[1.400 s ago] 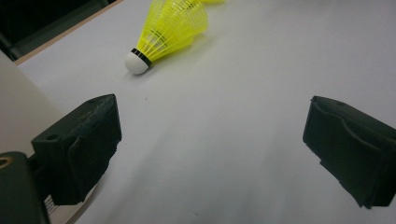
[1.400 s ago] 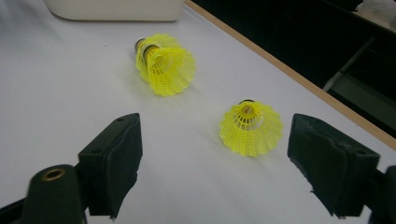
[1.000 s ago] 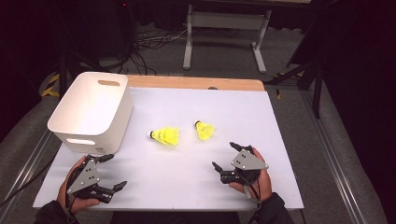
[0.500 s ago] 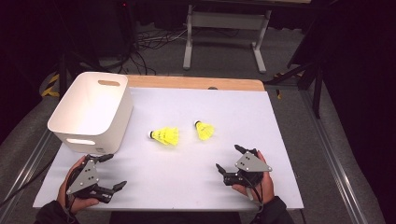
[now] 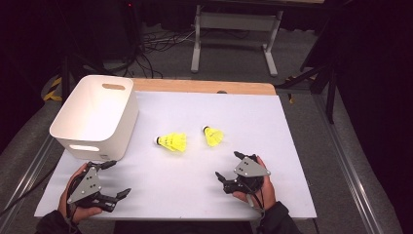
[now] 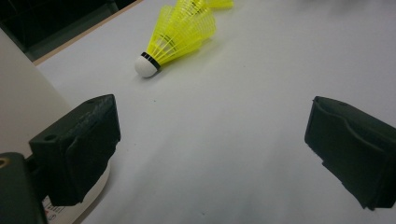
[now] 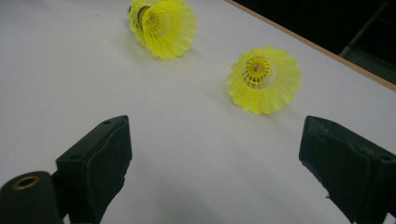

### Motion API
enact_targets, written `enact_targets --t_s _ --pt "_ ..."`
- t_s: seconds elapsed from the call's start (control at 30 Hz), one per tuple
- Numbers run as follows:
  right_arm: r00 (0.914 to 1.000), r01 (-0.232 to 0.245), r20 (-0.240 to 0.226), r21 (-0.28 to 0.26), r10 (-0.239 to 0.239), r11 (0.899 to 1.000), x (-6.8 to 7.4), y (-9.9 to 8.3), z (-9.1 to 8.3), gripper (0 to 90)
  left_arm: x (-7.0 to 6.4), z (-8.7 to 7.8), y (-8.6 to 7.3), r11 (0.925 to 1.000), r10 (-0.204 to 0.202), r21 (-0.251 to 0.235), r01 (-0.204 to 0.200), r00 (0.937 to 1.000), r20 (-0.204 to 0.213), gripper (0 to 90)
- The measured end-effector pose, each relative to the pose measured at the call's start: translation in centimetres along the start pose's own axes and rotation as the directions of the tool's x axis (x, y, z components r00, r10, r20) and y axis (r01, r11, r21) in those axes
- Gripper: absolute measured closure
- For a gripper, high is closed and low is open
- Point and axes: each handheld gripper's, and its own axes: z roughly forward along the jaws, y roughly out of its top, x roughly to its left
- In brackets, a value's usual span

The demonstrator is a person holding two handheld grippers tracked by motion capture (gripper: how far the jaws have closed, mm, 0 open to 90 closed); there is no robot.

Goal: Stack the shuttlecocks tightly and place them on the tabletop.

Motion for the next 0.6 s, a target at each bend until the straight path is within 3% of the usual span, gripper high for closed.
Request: enact_targets --t_s 0.23,0.6 --pt "0.9989 -0.018 -0.042 0.022 0.019 1.000 0.6 0.9 1.8 15.3 0.1 0.0 -0.1 1.0000 -0.001 -0.001 0.001 1.0000 0.006 4.2" --pt "0.9981 -0.055 -0.025 0.070 0.057 0.996 -0.3 1.1 3.0 23.1 0.2 -0.1 -0.2 1.0000 -0.009 -0.002 0.009 1.0000 0.003 4.2"
